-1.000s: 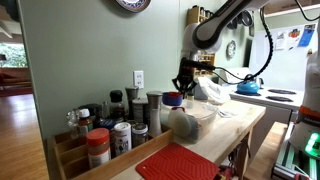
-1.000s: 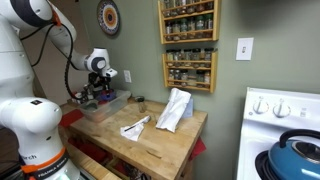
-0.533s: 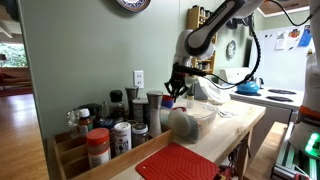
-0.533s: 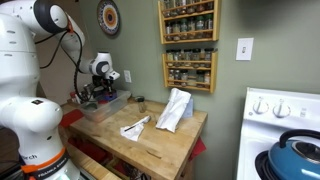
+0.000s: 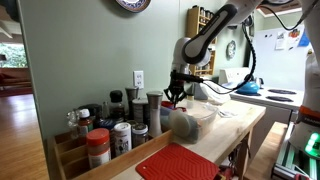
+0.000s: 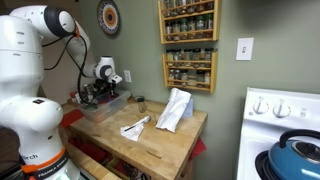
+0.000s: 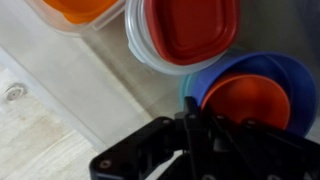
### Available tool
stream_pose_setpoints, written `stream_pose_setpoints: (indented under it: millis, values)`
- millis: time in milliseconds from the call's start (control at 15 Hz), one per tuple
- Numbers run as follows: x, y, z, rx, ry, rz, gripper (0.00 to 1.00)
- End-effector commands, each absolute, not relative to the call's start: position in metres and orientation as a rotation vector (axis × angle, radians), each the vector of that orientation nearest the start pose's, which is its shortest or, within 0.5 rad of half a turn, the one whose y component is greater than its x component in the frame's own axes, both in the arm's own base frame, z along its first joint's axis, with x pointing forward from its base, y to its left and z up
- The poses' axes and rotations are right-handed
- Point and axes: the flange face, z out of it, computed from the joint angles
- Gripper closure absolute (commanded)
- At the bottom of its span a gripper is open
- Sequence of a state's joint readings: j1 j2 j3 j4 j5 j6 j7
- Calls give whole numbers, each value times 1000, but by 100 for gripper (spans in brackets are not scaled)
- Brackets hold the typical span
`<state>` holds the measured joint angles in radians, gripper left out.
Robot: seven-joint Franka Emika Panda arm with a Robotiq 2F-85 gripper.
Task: Flip the orange bowl anticlockwise twice to position it upright and then pick it up and put it in the blue bowl
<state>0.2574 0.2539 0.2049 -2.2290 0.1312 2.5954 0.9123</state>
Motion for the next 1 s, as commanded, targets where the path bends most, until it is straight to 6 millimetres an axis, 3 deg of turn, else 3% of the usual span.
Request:
stream_pose_setpoints:
  millis: [0, 600, 933]
  values:
    - [506, 256, 264, -2837, 865, -7, 66]
    - [485, 237, 353, -2858, 668, -185, 2]
    - [461, 225, 391, -2947, 258, -246, 0]
